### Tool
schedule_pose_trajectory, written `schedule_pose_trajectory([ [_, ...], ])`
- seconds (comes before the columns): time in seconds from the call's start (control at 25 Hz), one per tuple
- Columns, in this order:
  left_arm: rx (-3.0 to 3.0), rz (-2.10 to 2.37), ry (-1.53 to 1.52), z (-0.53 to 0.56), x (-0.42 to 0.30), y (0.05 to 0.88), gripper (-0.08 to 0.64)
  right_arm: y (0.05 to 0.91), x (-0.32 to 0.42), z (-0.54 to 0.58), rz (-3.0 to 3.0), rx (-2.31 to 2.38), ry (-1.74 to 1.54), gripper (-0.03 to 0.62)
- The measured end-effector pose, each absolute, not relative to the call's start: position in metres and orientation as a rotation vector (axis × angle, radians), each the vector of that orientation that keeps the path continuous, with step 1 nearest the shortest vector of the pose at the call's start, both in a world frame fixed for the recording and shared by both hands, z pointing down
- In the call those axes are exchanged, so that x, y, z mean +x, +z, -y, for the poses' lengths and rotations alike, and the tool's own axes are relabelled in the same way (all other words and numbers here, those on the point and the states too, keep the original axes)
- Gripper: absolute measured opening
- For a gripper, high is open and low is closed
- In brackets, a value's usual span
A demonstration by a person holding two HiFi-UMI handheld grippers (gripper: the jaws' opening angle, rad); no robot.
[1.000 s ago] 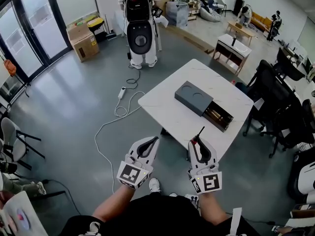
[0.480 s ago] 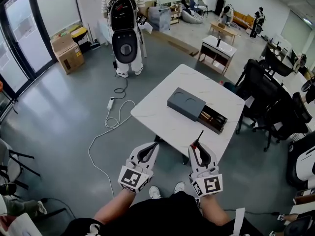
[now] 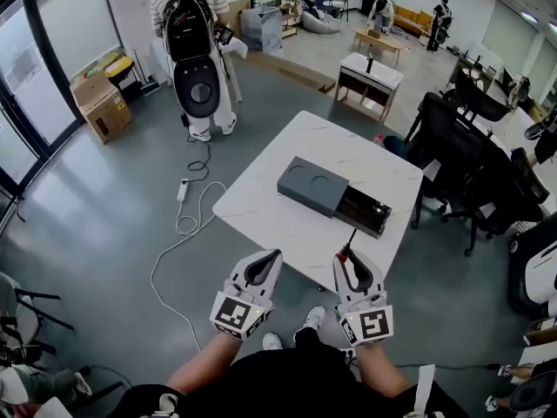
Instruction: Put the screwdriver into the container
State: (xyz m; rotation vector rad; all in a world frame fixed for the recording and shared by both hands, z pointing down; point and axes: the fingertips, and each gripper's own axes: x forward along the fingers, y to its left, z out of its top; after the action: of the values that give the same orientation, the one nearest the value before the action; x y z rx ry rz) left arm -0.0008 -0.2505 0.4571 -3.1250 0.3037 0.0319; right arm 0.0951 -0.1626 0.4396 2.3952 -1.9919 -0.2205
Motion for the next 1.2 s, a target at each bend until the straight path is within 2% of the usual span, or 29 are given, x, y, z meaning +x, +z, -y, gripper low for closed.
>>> schedule_pose_trajectory([
  [0.68, -3.097, -0.289, -0.035, 0.276, 0.145, 0.465, 0.005, 0.466, 0.245, 0.179, 1.981, 2.470, -0.158, 0.109],
  [1.2, -3.079, -0.398, -0.053, 0.293, 0.189, 0.470, 0.005, 0.478, 0.297, 0.192, 2.007, 2.466, -0.163, 0.109],
])
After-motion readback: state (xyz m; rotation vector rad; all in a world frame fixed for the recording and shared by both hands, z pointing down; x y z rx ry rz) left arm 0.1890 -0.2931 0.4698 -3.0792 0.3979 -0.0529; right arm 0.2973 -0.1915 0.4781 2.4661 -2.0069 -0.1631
